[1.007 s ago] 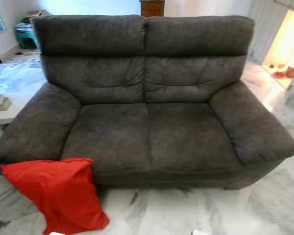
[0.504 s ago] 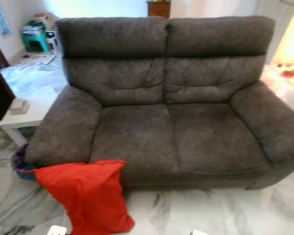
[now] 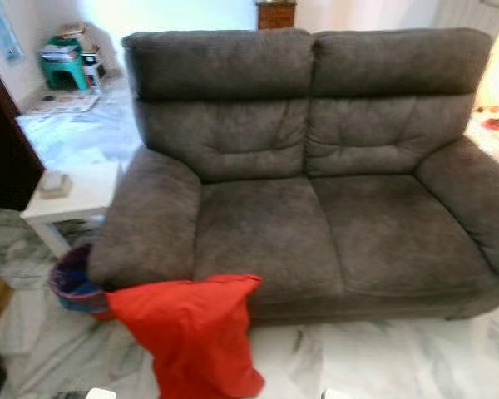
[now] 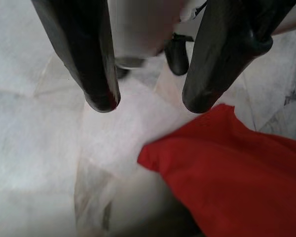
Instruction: Move the pillow to the sofa from floor
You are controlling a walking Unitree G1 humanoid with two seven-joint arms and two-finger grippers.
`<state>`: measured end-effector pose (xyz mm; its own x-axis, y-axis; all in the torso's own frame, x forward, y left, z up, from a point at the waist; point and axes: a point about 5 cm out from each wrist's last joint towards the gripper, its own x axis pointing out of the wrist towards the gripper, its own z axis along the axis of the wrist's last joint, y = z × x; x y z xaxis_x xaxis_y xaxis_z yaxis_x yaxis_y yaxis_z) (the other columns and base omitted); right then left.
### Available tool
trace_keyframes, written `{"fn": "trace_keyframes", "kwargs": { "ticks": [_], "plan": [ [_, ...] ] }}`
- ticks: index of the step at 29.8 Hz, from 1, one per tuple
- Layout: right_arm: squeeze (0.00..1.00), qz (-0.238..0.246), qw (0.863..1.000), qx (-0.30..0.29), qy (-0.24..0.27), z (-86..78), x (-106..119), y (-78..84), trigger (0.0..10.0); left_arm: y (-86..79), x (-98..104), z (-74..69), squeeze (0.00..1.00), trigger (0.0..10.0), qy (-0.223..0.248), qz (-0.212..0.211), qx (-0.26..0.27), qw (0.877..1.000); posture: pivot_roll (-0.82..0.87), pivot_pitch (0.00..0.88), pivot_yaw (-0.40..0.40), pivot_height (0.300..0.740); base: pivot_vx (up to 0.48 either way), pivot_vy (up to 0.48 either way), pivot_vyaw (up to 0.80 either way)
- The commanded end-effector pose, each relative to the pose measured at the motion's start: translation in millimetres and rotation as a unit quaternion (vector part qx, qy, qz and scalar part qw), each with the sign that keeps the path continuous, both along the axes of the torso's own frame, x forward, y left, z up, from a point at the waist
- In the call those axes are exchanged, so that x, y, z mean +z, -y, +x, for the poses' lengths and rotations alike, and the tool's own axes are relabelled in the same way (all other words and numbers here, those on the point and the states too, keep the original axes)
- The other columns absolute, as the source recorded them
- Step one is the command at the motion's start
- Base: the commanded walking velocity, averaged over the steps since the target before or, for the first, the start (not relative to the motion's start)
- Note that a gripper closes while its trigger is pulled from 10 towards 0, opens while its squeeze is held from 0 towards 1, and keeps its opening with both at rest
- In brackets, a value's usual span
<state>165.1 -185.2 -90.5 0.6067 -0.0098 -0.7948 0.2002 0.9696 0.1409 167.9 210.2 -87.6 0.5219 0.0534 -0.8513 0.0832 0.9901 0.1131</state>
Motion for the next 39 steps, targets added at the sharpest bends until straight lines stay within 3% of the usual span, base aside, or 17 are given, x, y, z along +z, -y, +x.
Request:
{"fn": "trace_keyframes", "kwargs": {
  "ticks": [1,13,27,39],
  "plan": [
    [0.0,-0.002,1.0,-0.008,-0.011,-5.3,-2,3.3,10.0,-0.9,-3,-5.9,0.0,10.0,-0.011,0.001,0.0,1.0,-0.02,0.059,0.06,0.74,0.0,0.412,0.0],
    [0.0,0.001,1.0,-0.009,-0.009,-5.1,-2,1.7,10.0,-6.0,1,-0.3,0.0,10.0,0.003,-0.003,0.001,1.0,-0.02,0.06,0.065,0.74,0.0,0.0,0.0],
    [0.0,-0.005,1.0,-0.006,-0.009,-4.8,-2,3.1,10.0,0.7,1,2.5,0.0,10.0,0.008,-0.01,0.004,1.0,-0.03,0.052,0.032,0.74,0.035,0.0,0.0],
    [0.0,-0.028,0.999,0.029,-0.009,-2.7,1,14.9,10.0,21.9,-1,5.8,0.0,10.0,0.019,-0.032,0.023,0.999,-0.04,0.033,-0.021,0.74,0.264,0.0,0.0]
  ]
}}
